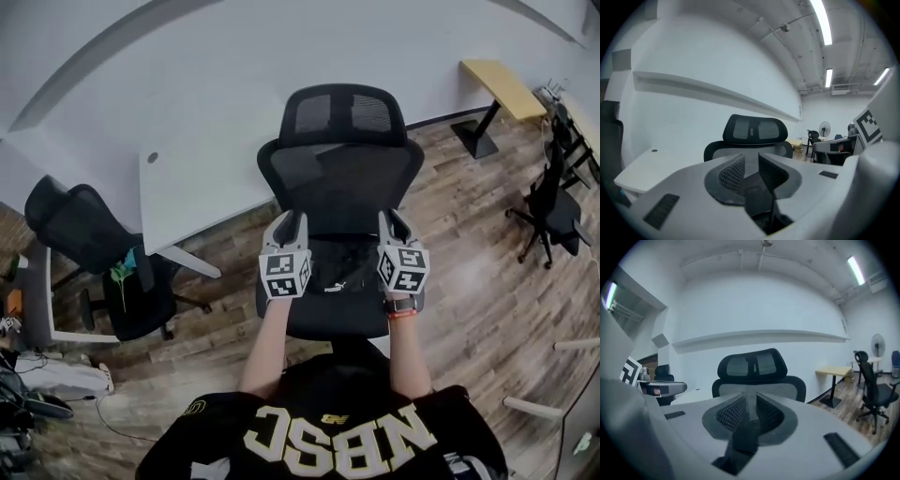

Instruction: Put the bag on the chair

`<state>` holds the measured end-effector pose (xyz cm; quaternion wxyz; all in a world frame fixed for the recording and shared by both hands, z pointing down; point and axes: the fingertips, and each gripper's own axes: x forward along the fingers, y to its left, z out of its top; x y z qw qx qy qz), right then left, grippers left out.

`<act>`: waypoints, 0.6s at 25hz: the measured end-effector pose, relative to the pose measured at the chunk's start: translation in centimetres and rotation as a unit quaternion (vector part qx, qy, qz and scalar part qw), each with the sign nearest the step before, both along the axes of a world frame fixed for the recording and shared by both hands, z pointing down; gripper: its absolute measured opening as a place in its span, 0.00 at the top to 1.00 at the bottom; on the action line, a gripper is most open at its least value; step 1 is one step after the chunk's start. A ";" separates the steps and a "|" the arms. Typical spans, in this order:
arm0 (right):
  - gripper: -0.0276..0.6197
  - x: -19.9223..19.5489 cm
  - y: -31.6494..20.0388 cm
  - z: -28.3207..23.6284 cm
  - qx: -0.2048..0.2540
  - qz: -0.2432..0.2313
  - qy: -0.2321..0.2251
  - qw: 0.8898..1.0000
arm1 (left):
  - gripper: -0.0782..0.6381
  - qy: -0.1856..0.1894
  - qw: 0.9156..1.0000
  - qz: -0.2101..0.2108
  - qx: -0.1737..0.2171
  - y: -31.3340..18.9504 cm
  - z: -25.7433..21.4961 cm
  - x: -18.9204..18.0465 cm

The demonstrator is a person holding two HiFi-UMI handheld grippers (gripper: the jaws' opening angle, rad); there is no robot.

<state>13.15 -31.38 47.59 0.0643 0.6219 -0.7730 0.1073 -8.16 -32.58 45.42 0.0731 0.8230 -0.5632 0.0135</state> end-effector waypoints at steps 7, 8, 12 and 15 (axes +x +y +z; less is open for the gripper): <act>0.92 -0.6 2.4 -2.3 0.023 -0.010 -0.009 1.000 | 0.86 -0.002 0.999 0.000 0.035 3.0 -2.4 -0.5; 0.94 -0.6 2.7 -2.3 0.023 -0.011 -0.007 1.000 | 0.87 -0.003 0.999 0.000 0.039 3.3 -2.5 -0.6; 0.94 -0.8 3.9 -2.4 0.026 -0.021 0.003 0.999 | 0.87 -0.009 0.999 0.010 0.046 4.6 -2.3 -0.7; 0.94 -0.8 4.6 -2.7 0.029 -0.021 -0.006 0.999 | 0.87 0.003 0.999 0.016 0.043 5.4 -2.3 -0.6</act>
